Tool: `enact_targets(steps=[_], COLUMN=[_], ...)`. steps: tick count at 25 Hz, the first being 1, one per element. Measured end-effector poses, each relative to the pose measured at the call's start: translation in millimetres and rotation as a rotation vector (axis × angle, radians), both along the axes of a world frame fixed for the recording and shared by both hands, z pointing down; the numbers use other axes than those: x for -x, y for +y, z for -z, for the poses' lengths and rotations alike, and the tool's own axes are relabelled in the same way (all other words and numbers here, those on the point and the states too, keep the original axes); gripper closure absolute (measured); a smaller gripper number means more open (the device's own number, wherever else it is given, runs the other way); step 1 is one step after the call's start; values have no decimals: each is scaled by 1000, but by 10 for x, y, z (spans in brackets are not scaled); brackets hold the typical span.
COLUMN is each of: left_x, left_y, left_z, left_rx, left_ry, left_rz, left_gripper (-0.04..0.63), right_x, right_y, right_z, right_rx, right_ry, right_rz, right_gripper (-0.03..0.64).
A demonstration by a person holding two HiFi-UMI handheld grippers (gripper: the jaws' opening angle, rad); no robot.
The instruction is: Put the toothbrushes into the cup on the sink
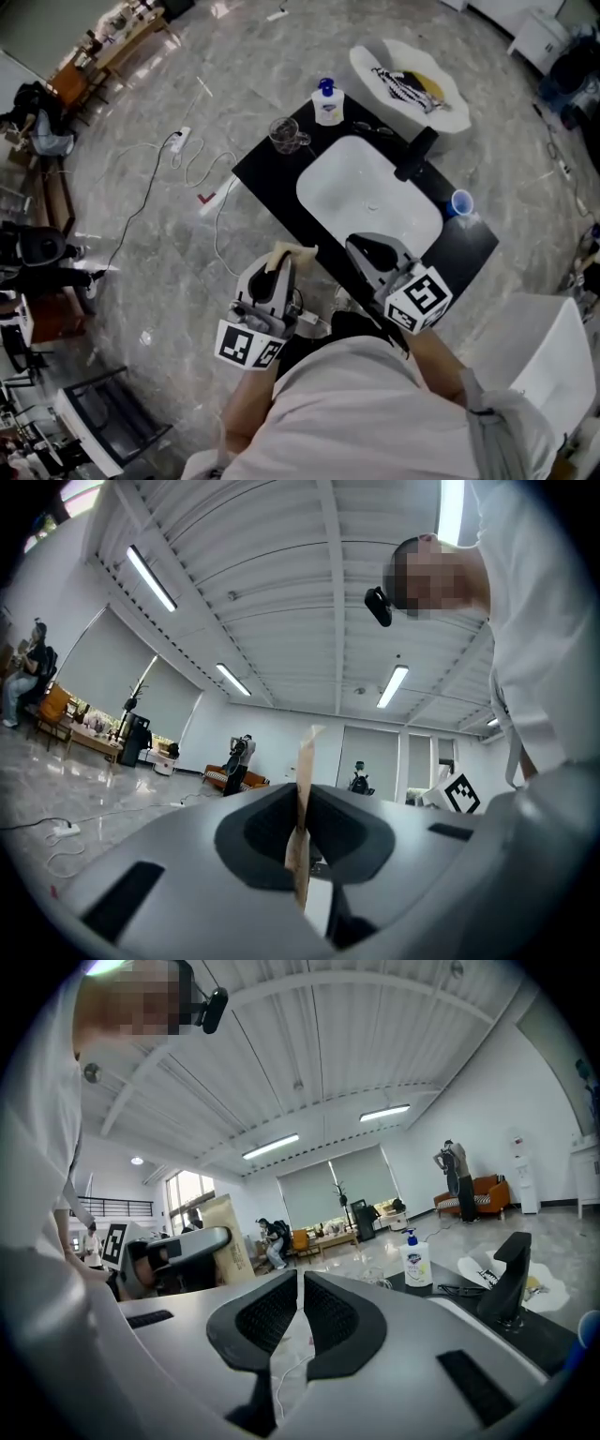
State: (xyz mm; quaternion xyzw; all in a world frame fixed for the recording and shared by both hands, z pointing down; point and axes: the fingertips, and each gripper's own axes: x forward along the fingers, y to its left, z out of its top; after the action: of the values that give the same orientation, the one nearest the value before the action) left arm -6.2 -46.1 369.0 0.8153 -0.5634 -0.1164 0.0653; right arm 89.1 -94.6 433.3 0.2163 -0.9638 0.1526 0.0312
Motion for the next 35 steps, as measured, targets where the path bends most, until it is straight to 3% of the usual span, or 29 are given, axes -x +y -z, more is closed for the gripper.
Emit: enact_targets(steps=[9,14,19,25,29,35], left_x=[257,338,390,522,736,1113], left_y=[-92,-130,-228,-464,-655,-889], left_z=[-12,-25,-108,-243,-172,-174], left_rx=[31,23,33,58,16,4], left_ry=[-35,-40,-13,-26,-57,-5], left_rz=[127,154,149,83,65,61], left_gripper=[568,568,568,568,568,568], right_x=[59,70,95,141,291,626], right_y=[-206,-267,-309,-445,-546,-624], right_z=[-32,-40,-31,-18,-141,-178], right_rx=[14,2,-18,-41,-29,-8], right_ry=[-30,-32,-15,-15,16,63], right_rz=[62,66,60,-3,-28,-29], right_gripper=[568,568,568,568,568,568])
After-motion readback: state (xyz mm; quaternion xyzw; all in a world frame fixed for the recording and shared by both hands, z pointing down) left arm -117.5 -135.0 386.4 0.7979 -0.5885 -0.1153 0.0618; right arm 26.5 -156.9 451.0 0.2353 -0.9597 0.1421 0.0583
